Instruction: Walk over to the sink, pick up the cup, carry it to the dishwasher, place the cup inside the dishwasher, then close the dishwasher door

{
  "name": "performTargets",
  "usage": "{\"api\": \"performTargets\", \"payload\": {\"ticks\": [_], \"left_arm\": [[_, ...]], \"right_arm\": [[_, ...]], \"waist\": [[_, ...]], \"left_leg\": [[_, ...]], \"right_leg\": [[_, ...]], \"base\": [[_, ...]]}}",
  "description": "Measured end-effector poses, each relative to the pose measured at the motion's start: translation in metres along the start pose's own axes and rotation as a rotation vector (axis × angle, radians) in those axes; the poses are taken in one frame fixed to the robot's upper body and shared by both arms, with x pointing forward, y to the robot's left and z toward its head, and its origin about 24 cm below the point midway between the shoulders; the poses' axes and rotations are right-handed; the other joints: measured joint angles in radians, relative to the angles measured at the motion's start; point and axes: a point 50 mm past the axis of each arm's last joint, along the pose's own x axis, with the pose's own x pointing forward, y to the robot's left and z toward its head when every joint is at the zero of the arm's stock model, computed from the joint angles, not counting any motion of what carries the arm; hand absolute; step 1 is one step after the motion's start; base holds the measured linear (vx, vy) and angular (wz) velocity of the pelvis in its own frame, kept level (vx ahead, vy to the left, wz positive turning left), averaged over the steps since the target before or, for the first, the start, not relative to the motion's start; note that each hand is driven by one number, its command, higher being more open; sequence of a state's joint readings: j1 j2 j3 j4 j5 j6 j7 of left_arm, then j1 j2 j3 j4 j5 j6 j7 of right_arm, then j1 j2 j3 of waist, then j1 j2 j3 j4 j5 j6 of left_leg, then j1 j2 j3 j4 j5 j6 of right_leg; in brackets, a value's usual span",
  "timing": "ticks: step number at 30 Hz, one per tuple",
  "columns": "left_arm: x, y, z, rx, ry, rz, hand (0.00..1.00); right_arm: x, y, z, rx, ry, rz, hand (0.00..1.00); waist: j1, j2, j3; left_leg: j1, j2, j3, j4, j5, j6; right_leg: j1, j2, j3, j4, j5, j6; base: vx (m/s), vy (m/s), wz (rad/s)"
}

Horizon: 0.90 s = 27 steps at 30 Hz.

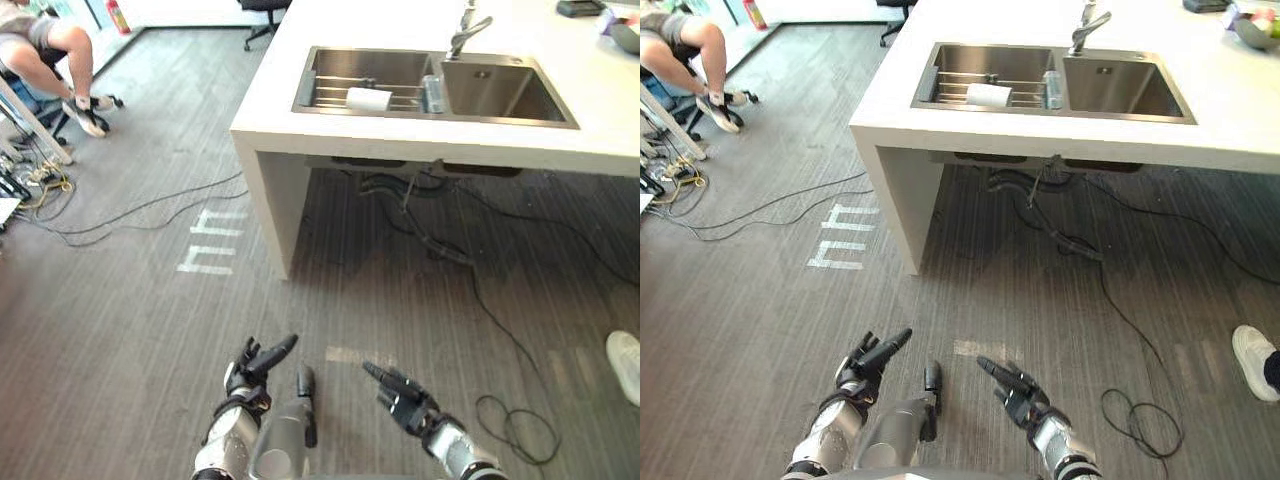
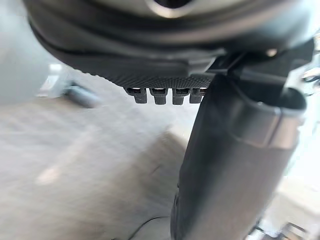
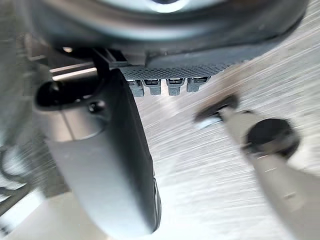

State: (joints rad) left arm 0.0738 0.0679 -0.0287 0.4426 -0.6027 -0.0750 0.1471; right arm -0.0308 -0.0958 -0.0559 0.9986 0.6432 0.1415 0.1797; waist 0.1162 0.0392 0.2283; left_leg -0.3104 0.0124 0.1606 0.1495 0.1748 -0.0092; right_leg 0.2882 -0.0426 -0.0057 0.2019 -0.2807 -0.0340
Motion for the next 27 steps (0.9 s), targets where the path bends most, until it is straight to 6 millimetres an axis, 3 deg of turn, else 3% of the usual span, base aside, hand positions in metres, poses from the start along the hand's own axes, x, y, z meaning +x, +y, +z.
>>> {"api": "performTargets", "payload": {"ticks": [1,2,5,6,7,8,10,11,12,13,14,15,17,18,19,20,21,22,24,27], "left_arm": [[-0.006,-0.009,0.022,-0.008,-0.124,-0.038,1.0],[-0.011,-0.015,0.037,-0.003,-0.206,-0.061,1.0],[-0.021,-0.029,0.07,0.005,-0.386,-0.111,1.0],[-0.026,-0.036,0.08,0.008,-0.444,-0.132,1.0],[-0.03,-0.042,0.089,0.015,-0.489,-0.154,1.0],[-0.032,-0.044,0.092,0.023,-0.51,-0.163,1.0],[-0.041,-0.052,0.107,0.045,-0.588,-0.186,1.0],[-0.043,-0.054,0.11,0.04,-0.602,-0.19,1.0],[-0.048,-0.058,0.115,0.025,-0.63,-0.198,1.0],[-0.053,-0.063,0.121,0.013,-0.665,-0.208,1.0],[-0.056,-0.066,0.124,0.005,-0.684,-0.22,1.0],[-0.062,-0.071,0.13,-0.009,-0.727,-0.242,1.0],[-0.069,-0.078,0.141,-0.024,-0.795,-0.279,1.0],[-0.07,-0.082,0.151,-0.023,-0.84,-0.302,1.0],[-0.07,-0.084,0.156,-0.023,-0.86,-0.31,1.0],[-0.072,-0.083,0.164,-0.039,-0.899,-0.318,1.0],[-0.074,-0.083,0.171,-0.068,-0.923,-0.331,1.0],[-0.075,-0.081,0.172,-0.113,-0.934,-0.331,1.0],[-0.076,-0.083,0.172,-0.187,-0.933,-0.332,1.0],[-0.081,-0.095,0.173,-0.173,-0.921,-0.388,1.0]], "right_arm": [[-0.001,-0.005,-0.003,0.008,0.015,-0.014,1.0],[-0.001,-0.008,-0.004,0.007,0.024,-0.022,1.0],[-0.004,-0.02,-0.007,0.002,0.044,-0.067,1.0],[-0.008,-0.03,-0.007,0.022,0.042,-0.101,1.0],[-0.012,-0.041,-0.008,0.05,0.041,-0.138,1.0],[-0.014,-0.046,-0.01,0.068,0.04,-0.156,1.0],[-0.016,-0.051,-0.006,0.131,-0.021,-0.179,1.0],[-0.016,-0.051,-0.003,0.14,-0.04,-0.178,1.0],[-0.017,-0.051,0.001,0.16,-0.08,-0.177,1.0],[-0.018,-0.049,0.004,0.165,-0.112,-0.17,1.0],[-0.018,-0.049,0.006,0.16,-0.127,-0.166,1.0],[-0.02,-0.049,0.008,0.155,-0.15,-0.163,1.0],[-0.022,-0.051,0.004,0.161,-0.15,-0.172,1.0],[-0.024,-0.054,-0.006,0.178,-0.127,-0.183,1.0],[-0.026,-0.057,-0.013,0.185,-0.11,-0.193,1.0],[-0.029,-0.063,-0.026,0.199,-0.07,-0.215,1.0],[-0.034,-0.068,-0.044,0.224,-0.016,-0.238,1.0],[-0.037,-0.073,-0.049,0.246,0.003,-0.256,1.0],[-0.043,-0.085,-0.05,0.218,0.02,-0.281,1.0],[-0.043,-0.083,-0.05,0.21,0.022,-0.261,1.0]], "waist": [[0.01,0.001,0.0],[0.013,0.002,-0.001],[0.023,-0.002,-0.012],[0.024,-0.004,-0.034],[0.017,-0.004,-0.038],[0.012,-0.004,-0.038],[0.0,-0.016,-0.042],[-0.001,-0.016,-0.042],[-0.008,-0.016,-0.042],[-0.02,-0.017,-0.042],[-0.023,-0.017,-0.042],[-0.031,-0.013,-0.044],[-0.056,-0.009,-0.065],[-0.064,-0.018,-0.07],[-0.066,-0.02,-0.071],[-0.078,-0.036,-0.081],[-0.083,-0.056,-0.092],[-0.074,-0.044,-0.099],[-0.074,0.003,-0.112],[-0.07,0.003,-0.114]], "left_leg": [[0.0,-0.019,0.006,0.028,-0.03,0.04],[-0.001,-0.027,0.006,0.045,-0.049,0.056],[-0.001,-0.047,0.005,0.084,-0.105,0.073],[0.005,-0.069,0.003,0.067,-0.113,0.077],[0.038,-0.093,-0.001,0.035,-0.12,0.085],[0.059,-0.106,-0.005,0.02,-0.127,0.095],[0.122,-0.136,-0.014,0.012,-0.163,0.097],[0.145,-0.14,-0.015,0.015,-0.18,0.098],[0.191,-0.143,-0.02,0.022,-0.211,0.099],[0.235,-0.139,-0.029,0.035,-0.245,0.102],[0.257,-0.133,-0.033,0.043,-0.263,0.1],[0.29,-0.114,-0.045,0.056,-0.293,0.091],[0.306,-0.08,-0.07,0.085,-0.328,0.07],[0.315,-0.069,-0.092,0.121,-0.352,0.066],[0.316,-0.064,-0.099,0.145,-0.371,0.064],[0.322,-0.061,-0.128,0.194,-0.412,0.046],[0.331,-0.067,-0.158,0.236,-0.463,0.021],[0.335,-0.048,-0.168,0.262,-0.491,0.002],[0.342,0.009,-0.195,0.265,-0.514,-0.028],[0.388,0.065,-0.196,0.192,-0.503,-0.041]], "right_leg": [[-0.001,-0.019,0.022,0.012,0.025,0.002],[-0.001,-0.028,0.035,0.023,0.045,0.004],[-0.046,-0.039,0.081,0.133,0.081,0.03],[-0.111,-0.05,0.094,0.256,0.104,0.068],[-0.175,-0.057,0.109,0.397,0.163,0.219],[-0.202,-0.061,0.12,0.468,0.203,0.315],[-0.368,-0.073,0.111,0.836,0.236,0.31],[-0.409,-0.086,0.088,0.909,0.233,0.305],[-0.476,-0.109,0.034,0.996,0.212,0.267],[-0.534,-0.125,-0.017,1.019,0.167,0.19],[-0.566,-0.126,-0.037,1.007,0.143,0.154],[-0.618,-0.125,-0.082,0.911,0.094,0.106],[-0.636,-0.12,-0.142,0.561,0.078,0.087],[-0.623,-0.114,-0.128,0.343,0.115,0.087],[-0.617,-0.114,-0.117,0.276,0.151,0.084],[-0.601,-0.118,-0.092,0.213,0.241,0.085],[-0.583,-0.128,-0.08,0.225,0.316,0.075],[-0.576,-0.116,-0.091,0.253,0.249,0.05],[-0.569,-0.07,-0.138,0.267,0.209,0.023],[-0.55,-0.012,-0.155,0.249,0.172,-0.013]], "base": [[0.33,0.212,-0.02],[0.33,0.205,0.02],[0.26,0.146,0.08],[0.32,0.149,0.19],[0.33,0.145,0.25],[0.35,0.141,0.26],[0.36,0.124,0.17],[0.38,0.071,0.02],[0.25,0.011,0.04],[0.36,-0.009,0.06],[0.28,-0.062,0.11],[0.33,-0.112,0.23],[0.3,-0.14,0.43],[0.29,-0.151,0.48],[0.4,-0.231,0.64],[0.52,-0.389,0.7],[0.52,-0.42,0.57],[0.43,-0.375,0.34],[0.34,-0.296,0.17],[0.25,-0.279,-0.05]]}}
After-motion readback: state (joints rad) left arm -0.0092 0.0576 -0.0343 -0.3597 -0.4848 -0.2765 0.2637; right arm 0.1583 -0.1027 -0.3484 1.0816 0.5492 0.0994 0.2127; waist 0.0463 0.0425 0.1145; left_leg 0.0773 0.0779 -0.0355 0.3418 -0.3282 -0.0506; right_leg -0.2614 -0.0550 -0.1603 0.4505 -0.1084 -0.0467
